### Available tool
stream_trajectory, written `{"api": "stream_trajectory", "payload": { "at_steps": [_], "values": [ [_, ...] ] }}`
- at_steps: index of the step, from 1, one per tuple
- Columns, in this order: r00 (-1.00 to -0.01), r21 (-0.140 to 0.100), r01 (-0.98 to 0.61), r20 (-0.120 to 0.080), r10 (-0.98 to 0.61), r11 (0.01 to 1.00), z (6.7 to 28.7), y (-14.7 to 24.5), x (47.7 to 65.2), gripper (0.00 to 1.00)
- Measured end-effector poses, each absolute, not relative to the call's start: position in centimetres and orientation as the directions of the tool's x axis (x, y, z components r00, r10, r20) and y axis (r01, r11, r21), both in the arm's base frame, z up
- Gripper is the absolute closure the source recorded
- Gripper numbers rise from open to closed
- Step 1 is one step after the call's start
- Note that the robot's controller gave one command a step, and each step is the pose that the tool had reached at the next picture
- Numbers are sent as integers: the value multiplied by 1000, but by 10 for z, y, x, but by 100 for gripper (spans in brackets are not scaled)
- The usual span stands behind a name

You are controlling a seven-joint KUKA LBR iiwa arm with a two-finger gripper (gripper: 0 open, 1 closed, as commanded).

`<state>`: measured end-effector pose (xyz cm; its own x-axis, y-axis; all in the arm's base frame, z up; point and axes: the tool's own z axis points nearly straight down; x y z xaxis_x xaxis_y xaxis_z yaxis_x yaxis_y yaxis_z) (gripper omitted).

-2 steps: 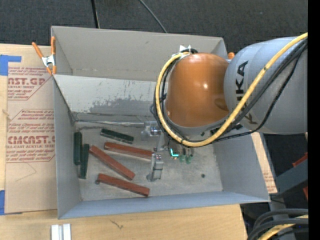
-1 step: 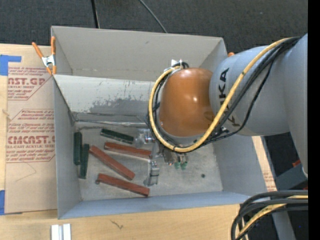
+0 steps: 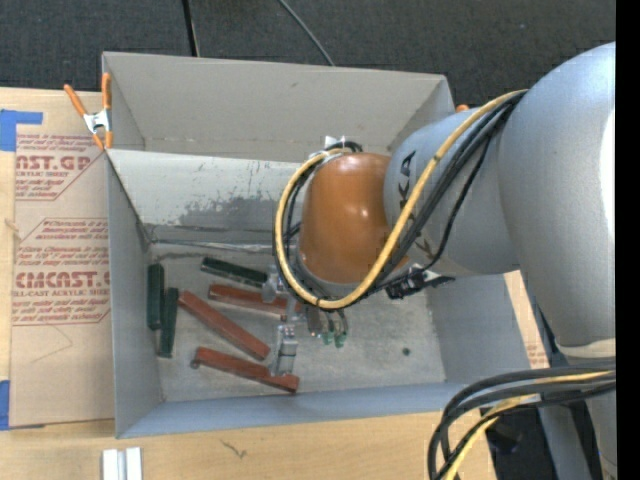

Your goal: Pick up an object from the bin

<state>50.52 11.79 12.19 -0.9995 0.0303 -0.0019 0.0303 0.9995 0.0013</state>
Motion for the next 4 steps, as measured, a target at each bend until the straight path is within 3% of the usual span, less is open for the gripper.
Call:
{"api": "stream_trajectory", "payload": {
  "at_steps": [1, 2, 3, 4],
  "values": [
    [-988, 0, 154, 1, 154, 988, 97, 114, 510, 0],
    [-995, 2, -102, 0, -102, 995, 74, 175, 504, 100],
    [-995, 3, -102, 0, -102, 995, 74, 175, 504, 100],
    [-983, 1, -182, -2, -182, 983, 205, 197, 499, 100]
  ]
}}
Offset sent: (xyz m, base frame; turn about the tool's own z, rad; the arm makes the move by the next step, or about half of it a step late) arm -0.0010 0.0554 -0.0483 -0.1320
